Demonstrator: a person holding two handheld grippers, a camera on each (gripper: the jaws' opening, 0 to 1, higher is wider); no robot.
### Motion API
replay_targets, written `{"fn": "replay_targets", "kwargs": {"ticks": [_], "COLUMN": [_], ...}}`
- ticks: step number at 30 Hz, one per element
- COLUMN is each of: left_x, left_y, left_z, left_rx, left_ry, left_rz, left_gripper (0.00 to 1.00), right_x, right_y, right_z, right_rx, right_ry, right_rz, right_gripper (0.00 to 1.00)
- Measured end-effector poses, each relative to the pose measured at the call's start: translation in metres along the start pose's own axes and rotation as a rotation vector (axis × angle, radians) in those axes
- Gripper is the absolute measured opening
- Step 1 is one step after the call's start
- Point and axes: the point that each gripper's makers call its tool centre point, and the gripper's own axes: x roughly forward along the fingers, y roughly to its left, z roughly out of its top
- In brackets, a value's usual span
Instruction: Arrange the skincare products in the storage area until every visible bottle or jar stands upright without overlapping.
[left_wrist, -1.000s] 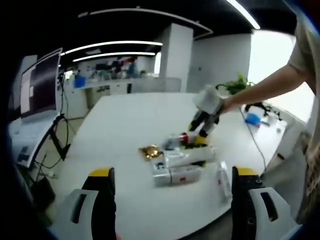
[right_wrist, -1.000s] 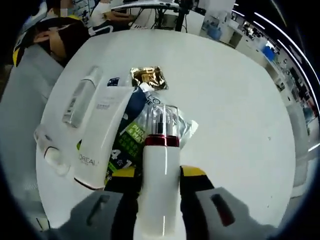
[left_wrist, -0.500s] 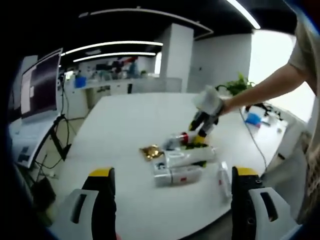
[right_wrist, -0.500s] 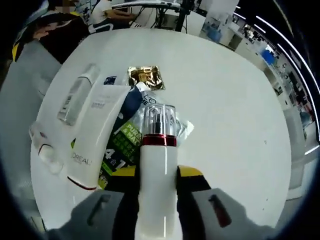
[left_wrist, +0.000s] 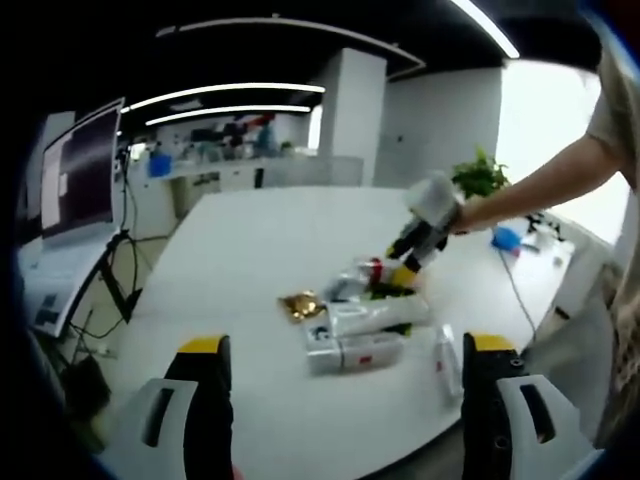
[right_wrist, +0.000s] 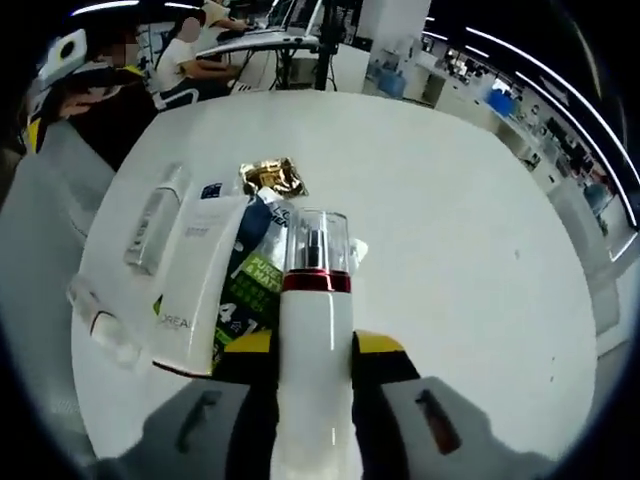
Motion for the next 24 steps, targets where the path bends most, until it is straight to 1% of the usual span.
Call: {"fn": "replay_targets", "kwargs": {"ticks": [2,3,5,6,7,9,11,15,19,20,22,24], "left_x": [0.000,-0.001,-0.001,-0.002,-0.002,-0.001,-0.001,0.001,0.008,0.010,0.014,0.020], "left_y": [0.000,0.000,-0.001,-0.002,-0.006,-0.010,-0.012,-0.022,-0.038,-0.042,-0.049,-0.054], "left_z": [0.001,0.002,0.004,0.005,0.006,0.006,0.006,0.011,0.023,0.027,0.038,0.045], "left_rx": [-0.015,-0.024,-0.027,-0.024,-0.011,0.002,0.012,-0.013,-0.015,-0.018,-0.026,-0.031], "left_ry": [-0.002,-0.006,-0.008,-0.009,-0.009,-0.002,0.001,-0.013,-0.035,-0.044,-0.068,-0.085], "left_rz": [-0.003,-0.004,-0.009,-0.011,-0.022,-0.033,-0.045,-0.078,-0.123,-0.133,-0.159,-0.185], "left_gripper": [0.93,0.93,0.93,0.93,0.93,0.93,0.93,0.93,0.93,0.93,0.93,0.93], "right_x": [-0.003,-0.007,-0.014,-0.015,-0.022,-0.031,-0.041,-0.057,-0.078,-0.082,-0.095,-0.104], "right_y": [0.002,0.003,0.007,0.007,0.009,0.014,0.019,0.025,0.032,0.033,0.036,0.038], "right_z": [0.001,0.003,0.007,0.008,0.011,0.015,0.020,0.027,0.039,0.040,0.042,0.044], "right_rx": [0.024,0.058,0.100,0.109,0.135,0.176,0.199,0.211,0.285,0.317,0.414,0.469], "right_ry": [-0.020,-0.048,-0.095,-0.105,-0.139,-0.182,-0.228,-0.278,-0.379,-0.404,-0.482,-0.532], "right_rz": [0.002,0.002,0.008,0.009,0.007,0.020,0.037,0.027,0.013,0.007,0.010,0.012], "right_gripper": [0.26,0.26,0.26,0.26,0.26,0.26,0.26,0.26,0.26,0.26,0.26,0.26]}}
